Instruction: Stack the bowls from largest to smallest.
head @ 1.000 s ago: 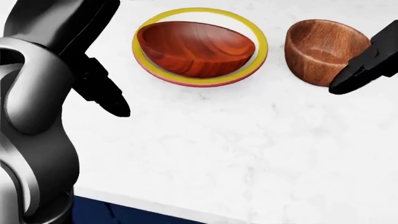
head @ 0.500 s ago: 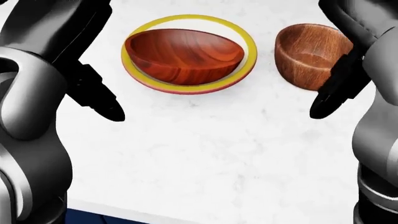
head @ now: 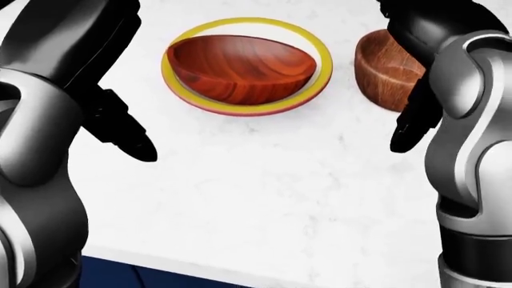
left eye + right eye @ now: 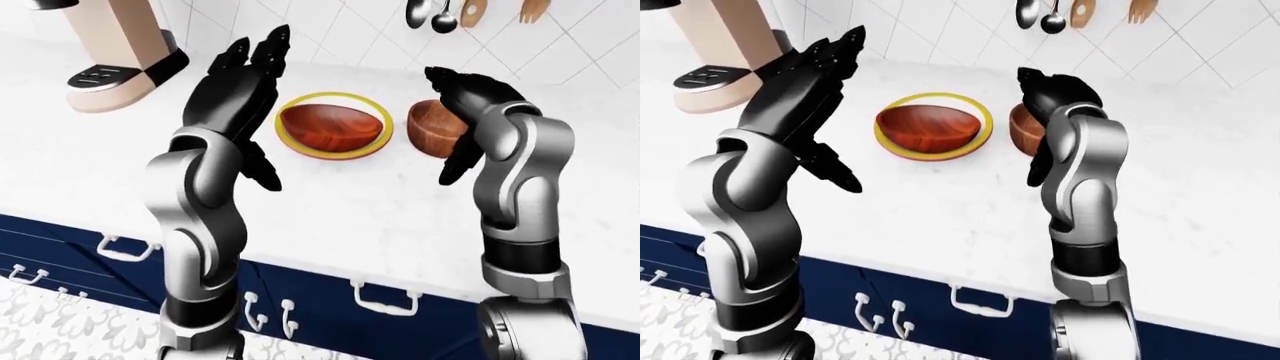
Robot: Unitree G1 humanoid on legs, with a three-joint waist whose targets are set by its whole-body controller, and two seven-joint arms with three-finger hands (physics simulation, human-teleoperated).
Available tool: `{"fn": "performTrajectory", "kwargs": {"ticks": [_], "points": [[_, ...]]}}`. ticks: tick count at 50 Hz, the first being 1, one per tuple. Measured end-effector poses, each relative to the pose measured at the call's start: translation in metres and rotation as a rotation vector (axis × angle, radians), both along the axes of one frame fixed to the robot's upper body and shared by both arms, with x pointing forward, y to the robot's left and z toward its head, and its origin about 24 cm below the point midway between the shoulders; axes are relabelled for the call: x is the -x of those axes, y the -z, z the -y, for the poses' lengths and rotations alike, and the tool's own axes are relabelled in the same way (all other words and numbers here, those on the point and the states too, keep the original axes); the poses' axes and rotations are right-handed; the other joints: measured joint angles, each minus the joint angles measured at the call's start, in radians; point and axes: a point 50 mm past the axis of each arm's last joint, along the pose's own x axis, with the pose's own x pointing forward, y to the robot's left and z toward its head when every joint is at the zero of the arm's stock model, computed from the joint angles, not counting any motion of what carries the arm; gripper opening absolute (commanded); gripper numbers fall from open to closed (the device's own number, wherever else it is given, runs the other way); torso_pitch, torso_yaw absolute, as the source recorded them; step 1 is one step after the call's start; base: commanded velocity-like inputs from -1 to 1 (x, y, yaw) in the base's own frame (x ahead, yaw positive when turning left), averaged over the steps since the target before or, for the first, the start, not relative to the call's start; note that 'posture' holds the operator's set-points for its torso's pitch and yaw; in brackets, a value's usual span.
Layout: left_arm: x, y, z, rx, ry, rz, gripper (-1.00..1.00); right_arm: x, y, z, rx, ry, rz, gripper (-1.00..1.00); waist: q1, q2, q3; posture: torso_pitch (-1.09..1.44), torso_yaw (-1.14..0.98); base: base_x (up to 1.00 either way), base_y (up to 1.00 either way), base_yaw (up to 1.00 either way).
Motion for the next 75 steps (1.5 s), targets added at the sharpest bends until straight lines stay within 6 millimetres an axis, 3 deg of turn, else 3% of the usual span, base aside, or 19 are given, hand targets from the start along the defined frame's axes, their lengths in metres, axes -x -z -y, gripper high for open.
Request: {"fn": "performTrajectory", "kwargs": {"ticks": [8,17,26,42,53,55,57,58,67,75], "points": [[0.0,0.002,-0.001,0.0,-0.001,-0.004,1.0,-0.015,0.01,0.002,0.007,0.026,-0.047,0.73,0.0,0.002,0.0,0.0,0.0,0.0,0.0,0.0],[-0.001,0.005,-0.002,-0.002,0.001,-0.006,1.0,-0.029,0.012,0.009,0.0,0.069,-0.069,0.71,0.003,0.001,-0.003,0.0,0.0,0.0,0.0,0.0],[-0.002,0.01,-0.003,-0.003,0.002,-0.015,1.0,-0.04,0.011,0.011,-0.004,0.102,-0.079,0.55,0.003,0.001,-0.005,0.0,0.0,0.0,0.0,0.0],[-0.003,0.017,-0.007,0.003,-0.008,-0.024,1.0,-0.052,0.041,0.013,0.012,0.153,-0.14,0.18,0.007,0.002,-0.007,0.0,0.0,0.0,0.0,0.0],[-0.001,0.018,-0.007,-0.001,-0.003,-0.019,1.0,-0.055,0.055,0.015,0.044,0.168,-0.154,-0.22,0.007,-0.001,-0.015,0.0,0.0,0.0,0.0,0.0],[-0.001,0.02,-0.008,-0.003,-0.003,-0.022,1.0,-0.056,0.059,0.016,0.057,0.172,-0.139,-0.49,0.008,-0.003,-0.017,0.0,0.0,0.0,0.0,0.0],[-0.001,0.022,-0.009,-0.005,-0.004,-0.025,1.0,-0.056,0.061,0.017,0.066,0.175,-0.114,-1.0,0.01,-0.004,-0.018,0.0,0.0,0.0,0.0,0.0],[-0.002,0.023,-0.01,-0.005,-0.006,-0.026,1.0,-0.056,0.061,0.018,0.07,0.176,-0.105,-1.0,0.01,-0.004,-0.019,0.0,0.0,0.0,0.0,0.0],[0.0,0.021,-0.012,-0.004,-0.011,-0.02,1.0,-0.054,0.049,0.013,0.033,0.148,-0.128,-1.0,0.008,0.001,-0.007,0.0,0.0,0.0,0.0,0.0],[-0.001,0.022,-0.014,-0.007,-0.01,-0.029,1.0,-0.054,-0.001,0.003,0.01,0.118,-0.058,-1.0,0.005,0.012,0.002,0.0,0.0,0.0,0.0,0.0]]}}
